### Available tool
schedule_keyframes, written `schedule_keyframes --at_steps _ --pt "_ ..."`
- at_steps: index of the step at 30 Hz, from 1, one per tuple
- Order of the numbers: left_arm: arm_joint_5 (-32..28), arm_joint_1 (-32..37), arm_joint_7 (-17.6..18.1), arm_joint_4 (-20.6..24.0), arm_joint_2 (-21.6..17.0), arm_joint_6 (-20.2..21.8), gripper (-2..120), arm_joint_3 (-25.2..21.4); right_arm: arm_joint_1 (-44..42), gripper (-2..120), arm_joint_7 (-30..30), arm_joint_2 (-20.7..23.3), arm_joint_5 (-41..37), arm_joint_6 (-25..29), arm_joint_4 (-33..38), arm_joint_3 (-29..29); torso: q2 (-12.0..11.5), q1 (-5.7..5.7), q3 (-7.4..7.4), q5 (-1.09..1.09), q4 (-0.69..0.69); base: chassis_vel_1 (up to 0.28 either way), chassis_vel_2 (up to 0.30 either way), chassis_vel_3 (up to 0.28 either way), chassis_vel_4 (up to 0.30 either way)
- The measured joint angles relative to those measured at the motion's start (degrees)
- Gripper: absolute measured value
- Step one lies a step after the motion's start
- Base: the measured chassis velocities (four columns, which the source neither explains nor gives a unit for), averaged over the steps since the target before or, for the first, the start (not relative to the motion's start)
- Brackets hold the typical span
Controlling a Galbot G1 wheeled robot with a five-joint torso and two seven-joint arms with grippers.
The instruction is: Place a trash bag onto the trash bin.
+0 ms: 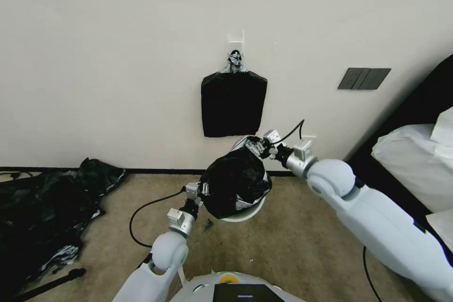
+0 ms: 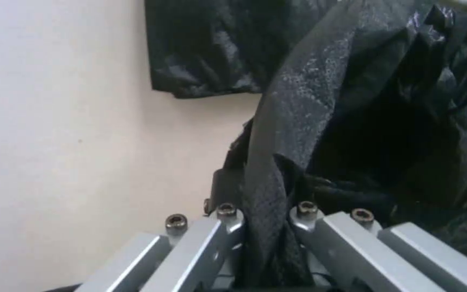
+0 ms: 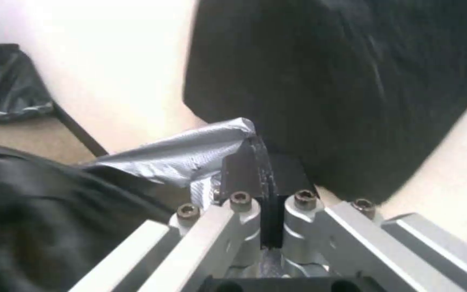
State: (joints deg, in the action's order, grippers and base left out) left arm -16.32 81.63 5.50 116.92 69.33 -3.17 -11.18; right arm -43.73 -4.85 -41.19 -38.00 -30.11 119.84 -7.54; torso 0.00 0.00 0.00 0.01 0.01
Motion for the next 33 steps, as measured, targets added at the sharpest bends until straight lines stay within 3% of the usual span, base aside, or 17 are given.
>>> schedule_keyframes --at_steps 7,11,18,28,31,33 --pt "-1.5 0.9 -1.9 0.4 0.6 -1.9 2 -0.8 0.6 0 -7.0 0.2 -0.2 -0.1 -7.8 0.3 0.0 0.01 0.0 0.0 -0.01 0.0 0.0 0.0 0.0" --pt "-5.5 1.0 -2.6 0.5 1.1 -2.9 2 -1.7 -0.5 0 -12.1 0.3 0.7 1.0 -12.0 -0.1 0.0 0.01 0.0 0.01 -0.01 0.0 0.0 0.0 0.0" --pt "-12.5 0.3 -2.1 0.5 1.3 -2.7 2 -2.3 -1.3 1 -15.3 1.6 1.3 3.2 -14.1 -1.6 0.0 0.01 0.0 0.0 -0.01 0.0 0.0 0.0 0.0" --pt "-19.8 -1.3 0.0 -0.5 1.3 -0.3 2 -2.3 -3.0 30 -10.4 2.6 -6.1 3.4 -12.3 -4.3 0.0 0.01 0.0 0.0 0.0 0.0 0.0 0.0 0.0" --pt "-20.2 -2.1 1.6 -1.2 1.2 0.8 2 -2.6 -4.1 45 -4.1 2.6 -7.9 2.7 -9.9 -9.0 0.0 0.01 0.0 0.0 -0.02 0.0 0.0 0.0 0.0" --pt "-20.0 -2.3 1.8 -1.4 1.1 1.0 2 -2.6 -4.5 51 -3.0 2.7 -8.9 2.0 -8.1 -10.8 0.0 0.01 0.0 0.01 -0.01 0.0 0.0 0.0 0.0"
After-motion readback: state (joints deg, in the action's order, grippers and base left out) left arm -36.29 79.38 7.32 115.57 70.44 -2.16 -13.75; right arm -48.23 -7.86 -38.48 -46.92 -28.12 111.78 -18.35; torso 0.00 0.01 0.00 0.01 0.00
